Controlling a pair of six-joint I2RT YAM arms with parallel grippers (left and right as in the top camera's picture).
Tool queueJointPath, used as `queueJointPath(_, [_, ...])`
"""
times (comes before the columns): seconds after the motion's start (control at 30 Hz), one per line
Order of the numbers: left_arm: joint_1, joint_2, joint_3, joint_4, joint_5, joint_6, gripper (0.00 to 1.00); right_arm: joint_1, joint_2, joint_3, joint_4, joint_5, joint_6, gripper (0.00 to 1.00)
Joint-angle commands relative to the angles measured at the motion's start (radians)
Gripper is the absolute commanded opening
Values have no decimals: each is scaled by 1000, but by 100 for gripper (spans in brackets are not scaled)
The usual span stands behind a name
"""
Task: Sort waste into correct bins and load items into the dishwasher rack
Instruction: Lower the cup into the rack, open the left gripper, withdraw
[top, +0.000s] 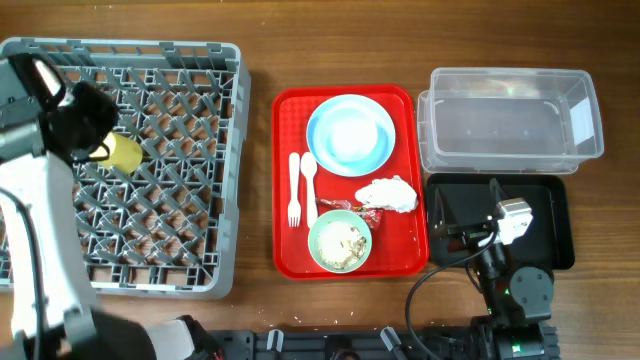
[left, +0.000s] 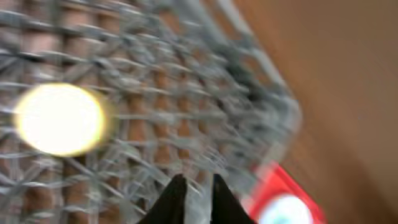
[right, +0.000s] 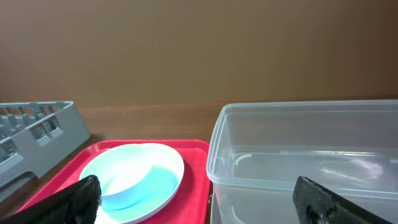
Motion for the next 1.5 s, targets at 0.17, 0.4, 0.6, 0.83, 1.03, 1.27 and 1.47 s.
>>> queueJointPath(0.17, [-489,59,-47,-92,-56,93,71,-4,-4,-1,6,-12,-20,100])
queueJointPath(0.4, [-649,268,-47,-87,-410,86,61,-4,-4,-1,6,-12,-20,100])
queueJointPath(0.6, [-649,252,-15,-92,-457,86,57,-4,-4,-1,6,-13,-20,100])
queueJointPath(0.83, [-649,158,22,-113,-457,86,57,-4,-4,-1,6,-12,-19,100])
queueJointPath(1.03, [-649,184,20,-130,-350,86,57,-4,-4,-1,6,-12,-20,100])
queueJointPath(1.27, [-623,-55,24,-227,-313,86,81,-4,-4,-1,6,-12,-20,100])
queueJointPath(1.47, [-322,-124,24,-365,-306,-42,100,-4,-4,-1,6,-12,-20,100])
